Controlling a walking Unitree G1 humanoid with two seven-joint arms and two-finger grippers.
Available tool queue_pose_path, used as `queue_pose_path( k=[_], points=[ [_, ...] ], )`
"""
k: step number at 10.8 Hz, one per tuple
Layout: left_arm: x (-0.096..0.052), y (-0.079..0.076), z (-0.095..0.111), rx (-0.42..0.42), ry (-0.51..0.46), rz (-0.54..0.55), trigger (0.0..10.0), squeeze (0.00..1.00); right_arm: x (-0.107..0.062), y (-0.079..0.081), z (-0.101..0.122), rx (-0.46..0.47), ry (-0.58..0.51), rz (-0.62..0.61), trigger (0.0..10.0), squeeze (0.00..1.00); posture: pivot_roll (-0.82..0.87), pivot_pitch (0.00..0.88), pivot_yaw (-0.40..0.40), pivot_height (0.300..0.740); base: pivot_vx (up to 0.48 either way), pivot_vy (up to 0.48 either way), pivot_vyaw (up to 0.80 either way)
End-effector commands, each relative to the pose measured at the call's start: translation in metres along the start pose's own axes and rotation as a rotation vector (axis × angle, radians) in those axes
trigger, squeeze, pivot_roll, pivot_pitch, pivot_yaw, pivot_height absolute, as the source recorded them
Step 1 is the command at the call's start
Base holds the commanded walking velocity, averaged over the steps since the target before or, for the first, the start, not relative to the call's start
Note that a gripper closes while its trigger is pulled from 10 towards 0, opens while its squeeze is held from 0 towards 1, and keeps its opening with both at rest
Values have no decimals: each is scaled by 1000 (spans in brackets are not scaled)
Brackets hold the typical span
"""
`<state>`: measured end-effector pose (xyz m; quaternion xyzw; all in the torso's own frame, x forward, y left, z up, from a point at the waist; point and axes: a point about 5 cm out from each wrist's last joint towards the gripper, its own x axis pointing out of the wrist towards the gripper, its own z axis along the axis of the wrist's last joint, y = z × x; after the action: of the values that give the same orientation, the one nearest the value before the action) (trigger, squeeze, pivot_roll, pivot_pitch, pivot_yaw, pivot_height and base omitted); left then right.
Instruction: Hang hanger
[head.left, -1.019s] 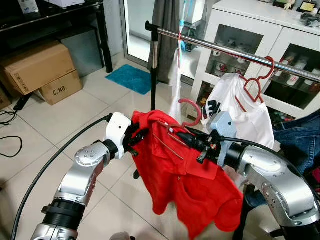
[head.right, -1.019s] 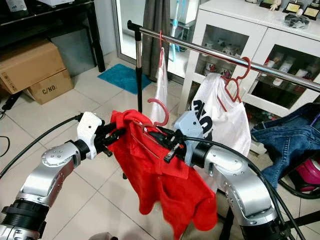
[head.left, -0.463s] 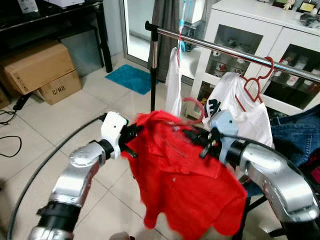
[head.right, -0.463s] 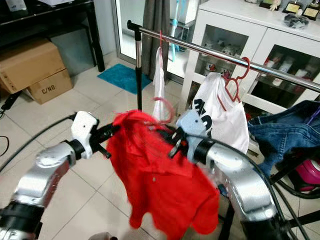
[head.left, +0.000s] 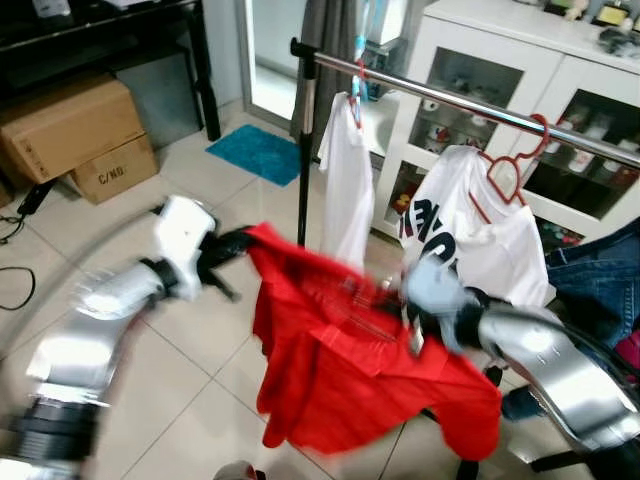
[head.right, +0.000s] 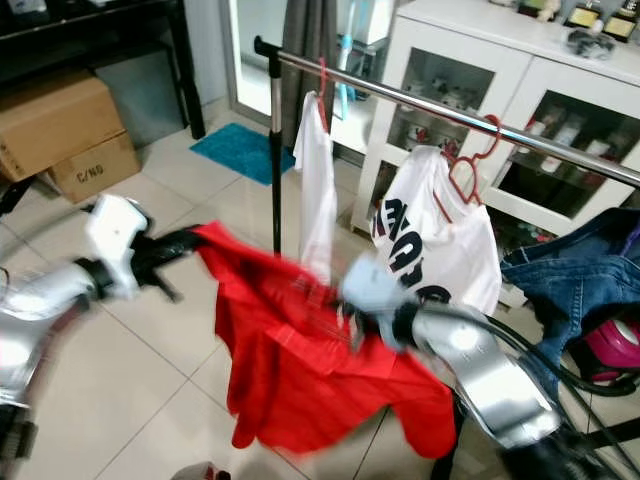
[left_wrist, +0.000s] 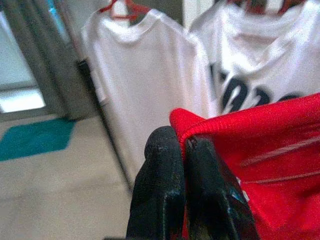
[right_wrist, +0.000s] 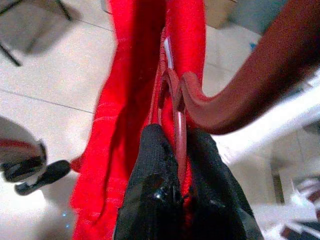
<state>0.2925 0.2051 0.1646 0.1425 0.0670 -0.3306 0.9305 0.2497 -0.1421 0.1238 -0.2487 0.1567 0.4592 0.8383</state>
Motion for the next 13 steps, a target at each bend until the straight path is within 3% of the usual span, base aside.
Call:
queue_pose_path(
  k=[1, 3, 5, 7, 8, 11, 12, 13],
  points=[
    [-11, 20, 17, 55, -32, 97, 0, 0, -9, -4, -16, 10, 78, -2, 0, 0, 3, 0, -65, 740, 0, 0, 0],
    [-23, 41, 14, 91, 36, 174, 0, 0, -20, -4, -4, 66, -49, 61, 0, 0, 4, 0, -60, 740, 0, 0, 0],
    [-31, 55, -4, 112, 138, 243, 0, 0, -35, -7, 8, 134, -196, 127, 0, 0, -2, 0, -53, 740, 0, 0, 0],
    [-39, 66, -19, 28, 129, 313, 0, 0, -46, -8, 19, 216, -318, 175, 0, 0, -5, 0, -49, 740, 0, 0, 0],
    [-40, 76, -19, -136, -2, 379, 0, 0, -51, -4, 29, 261, -403, 233, 0, 0, -3, 0, -49, 740, 0, 0, 0],
    [-22, 69, -31, -499, -232, 322, 0, 0, -54, -3, 51, 414, -640, 296, 0, 0, -2, 0, -47, 740, 0, 0, 0],
    [-17, 64, -33, -529, -248, 297, 0, 0, -55, -4, 53, 435, -667, 292, 0, 0, -6, 0, -44, 740, 0, 0, 0],
    [-16, 63, -32, -512, -238, 278, 0, 0, -51, -9, 47, 426, -585, 223, 0, 0, -7, 0, -43, 740, 0, 0, 0]
  ],
)
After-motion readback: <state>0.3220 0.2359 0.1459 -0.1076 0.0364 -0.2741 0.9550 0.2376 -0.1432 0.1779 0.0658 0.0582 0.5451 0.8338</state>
